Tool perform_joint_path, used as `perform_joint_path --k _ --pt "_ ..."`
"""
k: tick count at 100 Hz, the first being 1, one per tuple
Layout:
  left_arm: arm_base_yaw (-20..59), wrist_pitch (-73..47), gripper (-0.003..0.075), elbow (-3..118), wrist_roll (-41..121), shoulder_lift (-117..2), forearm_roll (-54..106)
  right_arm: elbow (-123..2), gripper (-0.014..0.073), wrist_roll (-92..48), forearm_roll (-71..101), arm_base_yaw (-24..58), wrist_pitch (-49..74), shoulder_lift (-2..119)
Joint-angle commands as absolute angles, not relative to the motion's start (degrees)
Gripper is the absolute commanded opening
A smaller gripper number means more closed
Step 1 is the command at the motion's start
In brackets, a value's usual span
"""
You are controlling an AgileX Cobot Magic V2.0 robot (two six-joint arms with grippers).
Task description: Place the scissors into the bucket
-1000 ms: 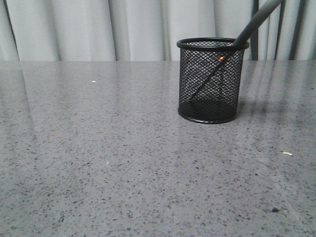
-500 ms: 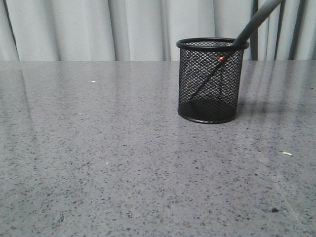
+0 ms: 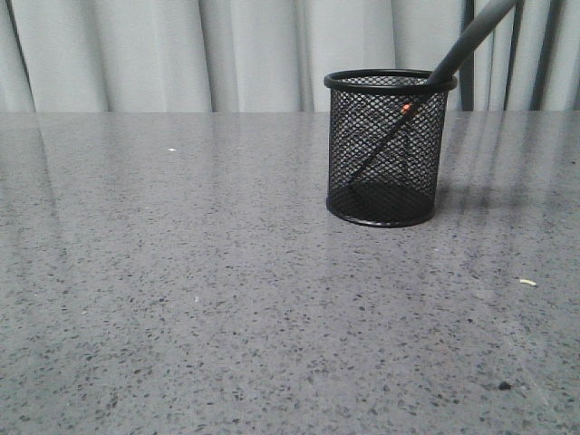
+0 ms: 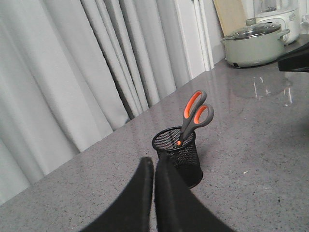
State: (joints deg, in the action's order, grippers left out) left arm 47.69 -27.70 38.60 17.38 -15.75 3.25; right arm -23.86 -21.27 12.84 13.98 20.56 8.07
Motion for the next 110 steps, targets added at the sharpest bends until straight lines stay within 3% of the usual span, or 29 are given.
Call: perform_joint_path --k 1,35,52,64,90,110 --pt "48.05 -23.42 -0.002 39.89 16.82 -16.27 3.99 -25.33 -0.0045 -21.82 13.22 14.17 15.59 8.68" --pt "48.05 -23.42 -0.002 39.89 16.82 -16.27 4.32 -25.33 -0.0045 -21.82 13.22 14.17 15.59 8.68" --pt "46.08 -17.83 -0.002 34.22 17.66 -14.52 8.44 -25.33 -0.0045 -21.82 13.22 14.17 15.59 8.68" --pt "37.43 -16.21 -0.002 28.22 17.66 -9.27 10.2 -25.33 -0.0045 -21.82 13.22 14.17 15.59 8.68" --pt "8.63 -8.17 -0.002 13.88 17.66 1.8 17.22 -25.33 -0.0045 -21.82 13.22 14.17 15.59 8.68" --pt "-3.14 -8.17 -0.002 6.26 15.91 1.67 22.69 -25.33 -0.0045 -21.82 13.22 14.17 15.69 8.68"
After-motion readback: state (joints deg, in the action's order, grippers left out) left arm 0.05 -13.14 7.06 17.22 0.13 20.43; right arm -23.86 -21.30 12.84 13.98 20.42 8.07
